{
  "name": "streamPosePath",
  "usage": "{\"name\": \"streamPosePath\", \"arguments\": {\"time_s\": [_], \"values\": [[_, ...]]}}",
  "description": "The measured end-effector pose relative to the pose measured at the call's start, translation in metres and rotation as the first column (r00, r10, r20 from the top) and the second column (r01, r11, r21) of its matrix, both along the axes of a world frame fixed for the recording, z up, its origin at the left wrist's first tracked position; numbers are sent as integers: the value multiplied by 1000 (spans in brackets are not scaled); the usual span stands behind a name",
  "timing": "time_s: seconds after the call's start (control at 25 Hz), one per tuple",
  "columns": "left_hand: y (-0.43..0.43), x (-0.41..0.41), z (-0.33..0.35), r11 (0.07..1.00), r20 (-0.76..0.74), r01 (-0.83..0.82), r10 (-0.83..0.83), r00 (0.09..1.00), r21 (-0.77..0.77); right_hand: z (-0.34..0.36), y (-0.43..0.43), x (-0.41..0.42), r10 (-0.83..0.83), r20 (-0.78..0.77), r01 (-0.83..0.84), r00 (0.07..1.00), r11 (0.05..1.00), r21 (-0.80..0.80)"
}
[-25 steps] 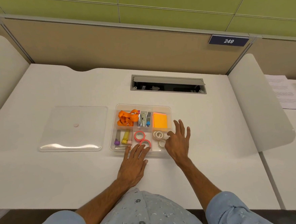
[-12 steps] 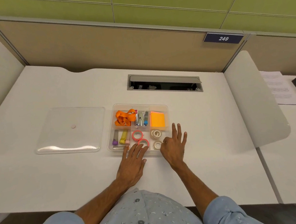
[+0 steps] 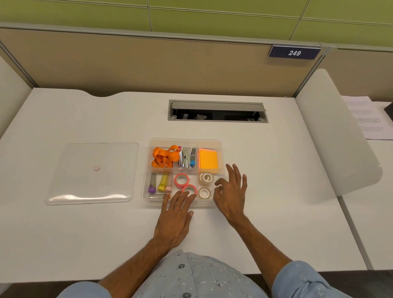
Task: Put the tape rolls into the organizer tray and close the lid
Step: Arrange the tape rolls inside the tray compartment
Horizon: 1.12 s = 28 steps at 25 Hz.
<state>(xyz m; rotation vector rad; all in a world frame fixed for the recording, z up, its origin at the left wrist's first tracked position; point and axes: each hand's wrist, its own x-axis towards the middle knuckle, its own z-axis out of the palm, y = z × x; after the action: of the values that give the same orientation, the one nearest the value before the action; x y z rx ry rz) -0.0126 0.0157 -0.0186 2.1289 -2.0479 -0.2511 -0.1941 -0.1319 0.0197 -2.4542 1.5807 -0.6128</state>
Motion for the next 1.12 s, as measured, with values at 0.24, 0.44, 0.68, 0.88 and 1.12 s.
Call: {"name": "streamPosePath", "arguments": {"time_s": [0.24,0.44,0.68,0.88,1.12], "values": [[0,-1,1,999,-21,-21,22,1000,37,15,-19,16,25,-134,-26,991,1000,-6],[-1,0,-1,999,5,-13,13,1000,45,10,-24,29,16,-279,-1,960,999,53],[-1,-1,0,998,14,-9,8,1000,65,11,-22,28,28,-240,-17,970,999,47],[4,5,1,999,1,-28,28,1000,45,24,5,32,44,-274,-7,961,991,136],[-3,-3,-3,995,-57,-38,44,997,91,34,11,42,45,-423,97,905,946,308]]}}
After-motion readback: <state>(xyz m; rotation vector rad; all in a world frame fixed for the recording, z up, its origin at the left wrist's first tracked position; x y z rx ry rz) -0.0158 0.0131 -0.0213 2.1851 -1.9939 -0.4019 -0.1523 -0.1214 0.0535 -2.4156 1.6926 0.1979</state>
